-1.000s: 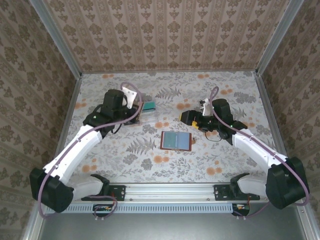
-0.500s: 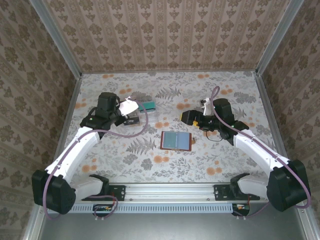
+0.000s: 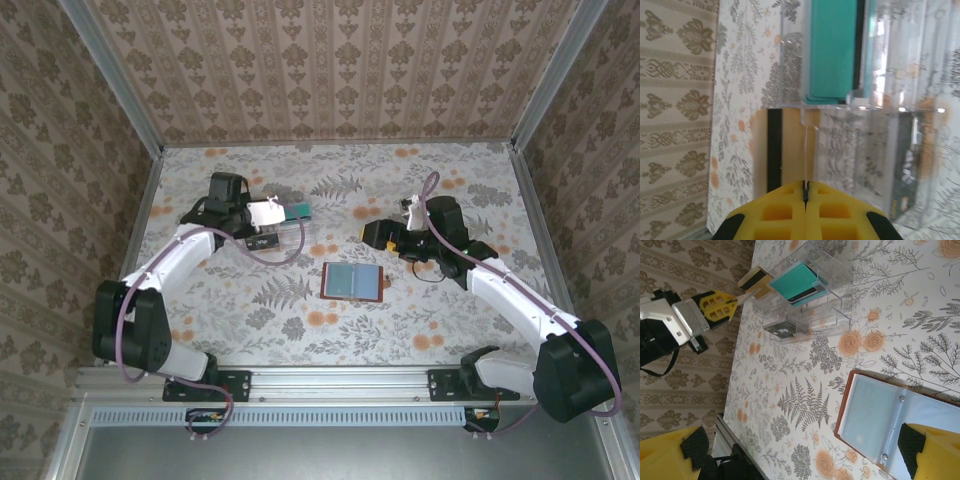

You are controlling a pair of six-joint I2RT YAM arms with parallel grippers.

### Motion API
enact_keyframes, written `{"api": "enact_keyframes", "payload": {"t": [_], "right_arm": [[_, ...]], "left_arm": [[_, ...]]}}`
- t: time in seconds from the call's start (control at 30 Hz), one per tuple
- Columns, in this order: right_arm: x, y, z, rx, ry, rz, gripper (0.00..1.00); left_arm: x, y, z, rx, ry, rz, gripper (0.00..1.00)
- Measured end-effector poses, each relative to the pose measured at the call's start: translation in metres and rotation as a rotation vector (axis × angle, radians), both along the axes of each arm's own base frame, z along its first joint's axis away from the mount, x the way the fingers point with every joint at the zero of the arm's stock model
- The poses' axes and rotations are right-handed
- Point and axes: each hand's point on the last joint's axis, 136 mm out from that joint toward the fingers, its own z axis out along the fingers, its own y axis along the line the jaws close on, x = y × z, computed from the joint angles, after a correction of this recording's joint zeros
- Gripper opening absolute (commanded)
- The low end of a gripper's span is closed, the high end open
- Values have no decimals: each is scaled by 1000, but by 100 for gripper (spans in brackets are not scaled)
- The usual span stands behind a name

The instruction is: Take the credit cards out of the card holder

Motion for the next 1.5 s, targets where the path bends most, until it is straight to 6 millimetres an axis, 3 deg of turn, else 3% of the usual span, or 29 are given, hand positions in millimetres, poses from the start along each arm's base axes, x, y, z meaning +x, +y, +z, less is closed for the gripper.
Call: {"api": "enact_keyframes", "payload": {"t": [0.27,0.5,0.87,1.0,1.1,1.23,1.5], "right_arm": [[6,-1,-5,-9,15,-7,100],[9,0,-10,-18,24,-5,100],[12,-1,-18,-27,44,-6,100],[12,0,-17,-26,43,-6,100],[12,0,-17,-26,43,-6,100],[12,0,-17,-26,43,-6,100],[13,0,-16,-24,38,-6,100]], "left_arm": [[22,-5,4,-7,-24,-20,0],[24,-2,-10,-6,13,-26,0],[25,0,-12,-15,21,-24,0],[26,1,-14,-13,25,-23,16],[28,1,-21,-7,40,-23,17],[31,3,-30,-5,65,-7,28],[47,4,-10,-26,17,28,32]]}}
